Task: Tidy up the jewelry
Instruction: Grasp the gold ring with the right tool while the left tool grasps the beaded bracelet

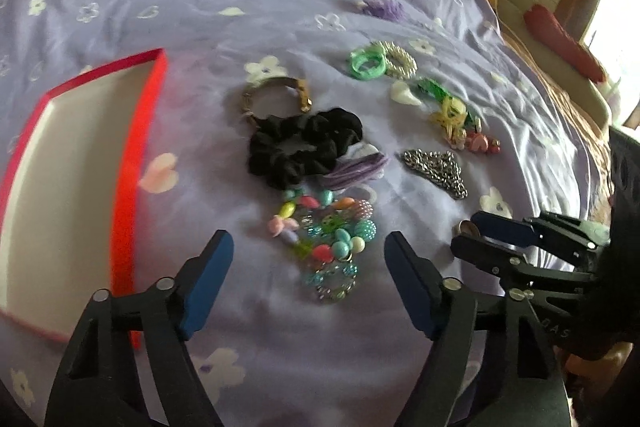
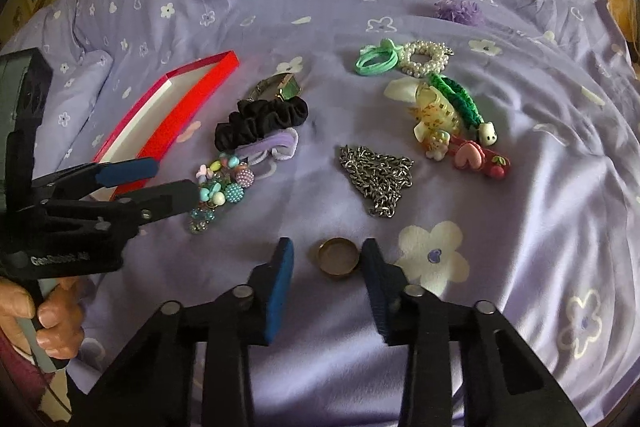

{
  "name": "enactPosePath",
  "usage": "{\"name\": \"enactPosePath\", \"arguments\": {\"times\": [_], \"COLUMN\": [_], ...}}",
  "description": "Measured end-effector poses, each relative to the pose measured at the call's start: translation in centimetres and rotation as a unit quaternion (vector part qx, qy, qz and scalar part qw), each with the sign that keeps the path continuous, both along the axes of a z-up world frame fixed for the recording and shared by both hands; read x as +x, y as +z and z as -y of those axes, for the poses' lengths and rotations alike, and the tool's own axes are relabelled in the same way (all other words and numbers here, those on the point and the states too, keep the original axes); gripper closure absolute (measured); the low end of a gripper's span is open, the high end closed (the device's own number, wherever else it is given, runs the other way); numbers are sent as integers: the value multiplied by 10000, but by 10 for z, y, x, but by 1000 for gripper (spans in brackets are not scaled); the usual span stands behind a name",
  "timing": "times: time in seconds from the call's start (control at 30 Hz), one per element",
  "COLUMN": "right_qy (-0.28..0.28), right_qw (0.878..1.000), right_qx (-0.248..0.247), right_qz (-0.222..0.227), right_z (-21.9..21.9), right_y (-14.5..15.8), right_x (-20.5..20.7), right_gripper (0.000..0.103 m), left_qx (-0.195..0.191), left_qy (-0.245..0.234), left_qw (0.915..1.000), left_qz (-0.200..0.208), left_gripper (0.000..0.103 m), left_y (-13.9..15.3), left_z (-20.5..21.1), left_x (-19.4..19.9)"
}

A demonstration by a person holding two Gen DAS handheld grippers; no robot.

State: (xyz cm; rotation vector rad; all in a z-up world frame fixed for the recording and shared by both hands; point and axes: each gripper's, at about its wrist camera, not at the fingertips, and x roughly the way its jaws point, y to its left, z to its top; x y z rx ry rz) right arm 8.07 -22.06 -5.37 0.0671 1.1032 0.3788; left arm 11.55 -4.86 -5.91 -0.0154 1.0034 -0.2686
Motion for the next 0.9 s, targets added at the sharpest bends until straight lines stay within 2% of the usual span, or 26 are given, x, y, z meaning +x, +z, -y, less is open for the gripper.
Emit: {"name": "enactPosePath", "arguments": {"times": [0.07, 0.13, 0.2, 0.27, 0.33, 0.43, 0.73, 0.9], "right_qy": [-1, -16, -26, -39, -60, -96, -210, -176], "right_qw": [9999, 9998, 9997, 9998, 9997, 9998, 9994, 9994], "right_qx": [59, 112, 131, 105, 134, 161, 268, 306], "right_qz": [-98, -165, -193, -192, -184, -110, 21, 59], "right_z": [2, 3, 4, 4, 5, 7, 11, 8], "right_y": [-3, -5, -6, -6, -5, -3, 5, 9], "right_x": [3, 5, 5, 5, 4, 3, -3, -7], "right_gripper": [73, 74, 76, 79, 79, 80, 80, 80], "left_qx": [7, -11, -42, -107, -186, -311, -493, -473], "left_qy": [-73, -147, -202, -267, -288, -272, -262, -242], "left_qw": [9999, 9996, 9993, 9991, 9989, 9987, 9982, 9984], "left_qz": [-108, -256, -302, -297, -318, -309, -209, -179], "left_gripper": [34, 48, 57, 69, 87, 92, 93, 93], "left_y": [-6, -12, -14, -14, -15, -13, -1, 3], "left_z": [3, 6, 6, 6, 4, -1, -12, -18], "left_x": [4, 8, 10, 12, 11, 9, -6, -15]}}
